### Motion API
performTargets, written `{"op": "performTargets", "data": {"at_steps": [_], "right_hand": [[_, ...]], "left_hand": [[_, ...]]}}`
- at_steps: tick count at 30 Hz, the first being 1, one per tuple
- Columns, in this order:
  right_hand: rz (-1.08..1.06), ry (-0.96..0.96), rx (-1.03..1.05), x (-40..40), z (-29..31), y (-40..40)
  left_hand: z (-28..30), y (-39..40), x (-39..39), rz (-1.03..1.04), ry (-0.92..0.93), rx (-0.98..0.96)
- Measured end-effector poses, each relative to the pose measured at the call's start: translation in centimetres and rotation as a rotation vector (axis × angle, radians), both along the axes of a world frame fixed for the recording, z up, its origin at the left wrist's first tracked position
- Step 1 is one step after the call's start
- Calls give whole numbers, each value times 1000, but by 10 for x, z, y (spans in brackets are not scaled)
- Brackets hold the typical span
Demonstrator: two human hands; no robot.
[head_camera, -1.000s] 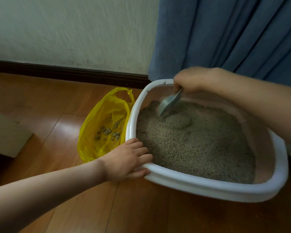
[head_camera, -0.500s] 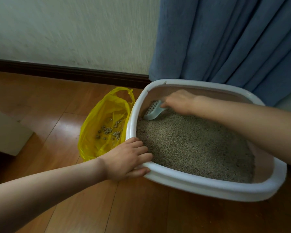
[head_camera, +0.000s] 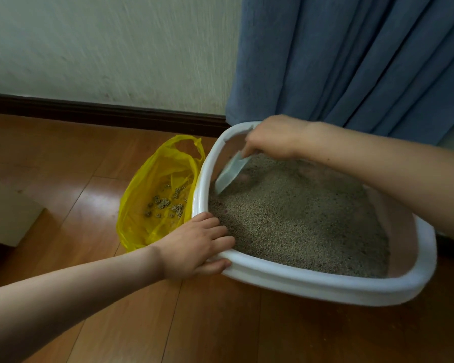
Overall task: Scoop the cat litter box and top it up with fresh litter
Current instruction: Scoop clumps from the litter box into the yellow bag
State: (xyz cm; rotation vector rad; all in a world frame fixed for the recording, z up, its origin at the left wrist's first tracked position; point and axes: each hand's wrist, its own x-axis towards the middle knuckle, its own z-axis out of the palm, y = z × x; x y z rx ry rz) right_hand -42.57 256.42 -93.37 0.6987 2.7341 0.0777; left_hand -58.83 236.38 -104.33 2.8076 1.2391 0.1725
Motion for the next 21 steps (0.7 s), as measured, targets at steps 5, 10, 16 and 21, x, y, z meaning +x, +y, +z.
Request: {"op": "performTargets", "data": {"at_steps": [5,10,16,21], "right_hand": [[248,-64,155,-16,-35,-18],[266,-183,116,-6,-33,-17],[13,-276,22,27,15,9],[68,-132,56,30,38,20]], "left_hand": [[2,0,1,3,-1,-1],[3,-1,1,3,3,-11],[4,0,1,4,18,-18],[2,-1,0,9,10,-37]]}}
